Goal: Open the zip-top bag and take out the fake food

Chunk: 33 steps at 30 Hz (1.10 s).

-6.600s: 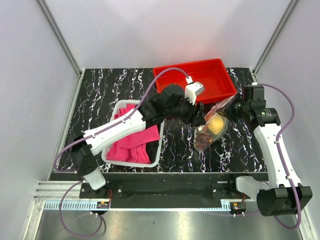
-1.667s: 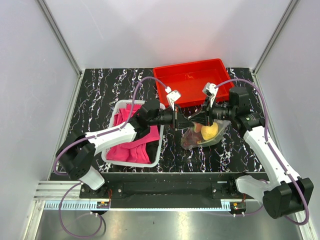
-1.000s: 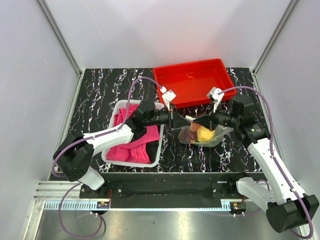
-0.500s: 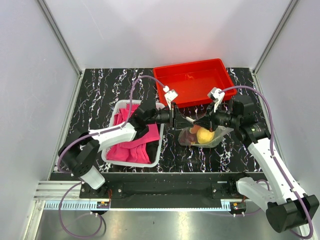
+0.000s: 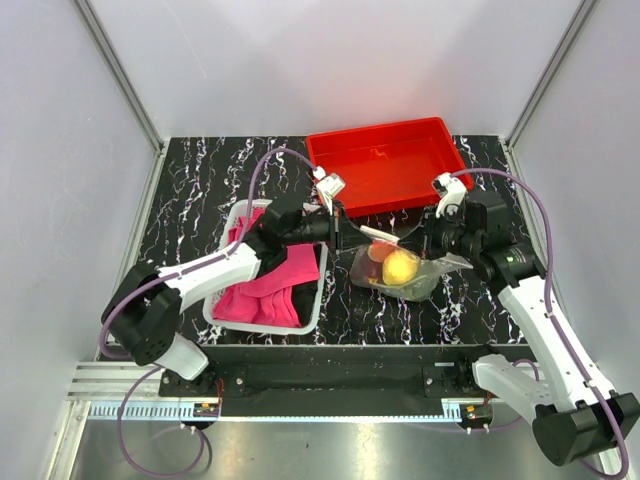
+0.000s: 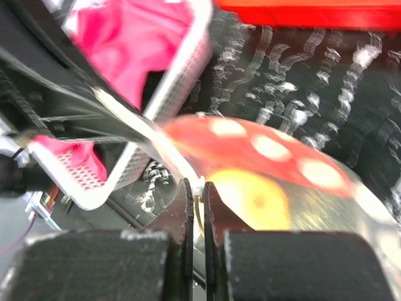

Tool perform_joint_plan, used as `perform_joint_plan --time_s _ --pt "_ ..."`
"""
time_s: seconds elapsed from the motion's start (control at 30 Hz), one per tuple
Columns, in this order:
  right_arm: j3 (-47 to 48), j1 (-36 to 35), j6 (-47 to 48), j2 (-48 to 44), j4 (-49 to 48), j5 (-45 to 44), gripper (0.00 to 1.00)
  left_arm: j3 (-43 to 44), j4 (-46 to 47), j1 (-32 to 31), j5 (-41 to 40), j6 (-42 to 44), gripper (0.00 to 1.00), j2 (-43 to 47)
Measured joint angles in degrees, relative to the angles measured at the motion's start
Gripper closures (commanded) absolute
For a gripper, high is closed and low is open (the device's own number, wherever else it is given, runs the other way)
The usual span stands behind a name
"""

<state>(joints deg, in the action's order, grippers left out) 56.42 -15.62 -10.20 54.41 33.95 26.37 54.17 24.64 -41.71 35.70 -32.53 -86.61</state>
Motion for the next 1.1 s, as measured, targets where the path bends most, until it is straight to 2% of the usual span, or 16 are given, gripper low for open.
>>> perform_joint_plan --time_s 0.27,0.7,0.77,0.83,0.87,0.97,1.1 --pt "0.42 -0.20 -5.60 -5.55 7.61 -14.03 1.00 1.55 -7.34 5.29 -0.46 3.54 1.00 0.31" --pt "4.11 -0.04 -11.19 -7.26 17.79 -21.35 1.00 4.35 -15.19 12.57 -3.93 6.75 1.00 1.05" --pt "4.11 -0.04 -11.98 -7.28 18.80 -20.94 0.95 5.03 -15.72 12.61 -3.58 6.71 1.00 0.98" --pt "4.11 -0.02 -12.50 -7.58 19.37 -20.74 0.83 5.46 -15.65 12.59 -3.02 6.45 1.00 0.76" --pt "4.11 -0.02 -12.72 -7.98 19.56 -20.41 0.66 5.66 -15.63 12.59 -2.80 6.25 1.00 0.55" --pt "4.20 0.04 -12.59 -9.33 20.59 -18.53 0.41 5.79 -15.89 12.44 -2.82 6.14 1.00 0.15" --pt "7.56 0.35 -11.96 -7.98 24.04 -15.04 0.20 5.79 -15.98 12.07 -3.78 6.99 1.00 0.17"
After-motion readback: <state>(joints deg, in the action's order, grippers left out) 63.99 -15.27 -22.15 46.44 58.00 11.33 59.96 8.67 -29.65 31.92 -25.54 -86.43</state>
